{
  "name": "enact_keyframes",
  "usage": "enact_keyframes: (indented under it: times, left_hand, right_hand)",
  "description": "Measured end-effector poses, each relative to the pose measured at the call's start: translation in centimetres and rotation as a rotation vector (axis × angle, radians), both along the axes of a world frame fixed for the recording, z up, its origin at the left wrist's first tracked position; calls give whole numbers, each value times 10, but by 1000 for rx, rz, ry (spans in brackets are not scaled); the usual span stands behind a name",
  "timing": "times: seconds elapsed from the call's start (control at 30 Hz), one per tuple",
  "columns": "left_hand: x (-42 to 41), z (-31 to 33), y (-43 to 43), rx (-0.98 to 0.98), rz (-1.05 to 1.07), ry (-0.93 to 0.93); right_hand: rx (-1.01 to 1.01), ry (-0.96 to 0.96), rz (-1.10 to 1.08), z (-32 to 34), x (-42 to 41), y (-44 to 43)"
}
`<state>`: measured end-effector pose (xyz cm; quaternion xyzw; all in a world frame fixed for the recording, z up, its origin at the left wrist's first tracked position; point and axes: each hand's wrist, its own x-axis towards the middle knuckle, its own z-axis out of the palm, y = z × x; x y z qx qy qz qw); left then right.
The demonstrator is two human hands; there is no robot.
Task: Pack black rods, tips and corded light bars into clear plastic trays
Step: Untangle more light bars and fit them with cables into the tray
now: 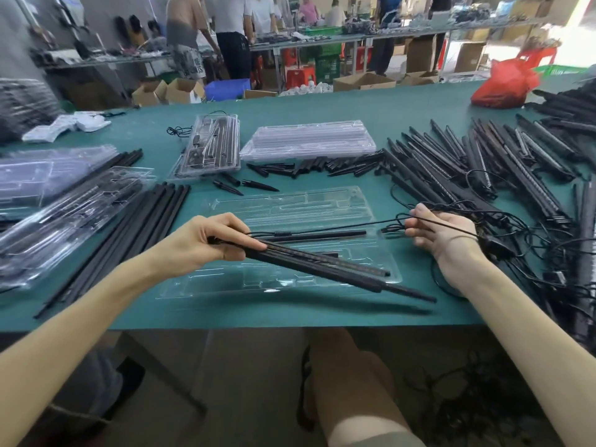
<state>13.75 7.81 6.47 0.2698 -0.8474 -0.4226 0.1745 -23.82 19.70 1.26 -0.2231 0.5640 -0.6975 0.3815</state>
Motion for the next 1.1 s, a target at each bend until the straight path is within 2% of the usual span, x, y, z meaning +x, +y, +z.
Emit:
enact_keyframes:
  times: [0.17,0.37,0.6,0.9,1.1]
  left_hand:
    - [1,-6,-7,-121,115,97]
    - [8,-16,-19,-141,123,88]
    - [22,-33,-29,-197,211,106]
    - [46,-40,-31,-226,268,4]
    - [47,-47,-30,-325,282,-82]
  right_hand:
    - [0,57,23,0,4,1]
    - [-70,6,28,0,3,7]
    - [-102,117,59,-3,7,9]
    - [-86,231,78,-11,7,5]
    - [-73,258,72,-11,8,6]
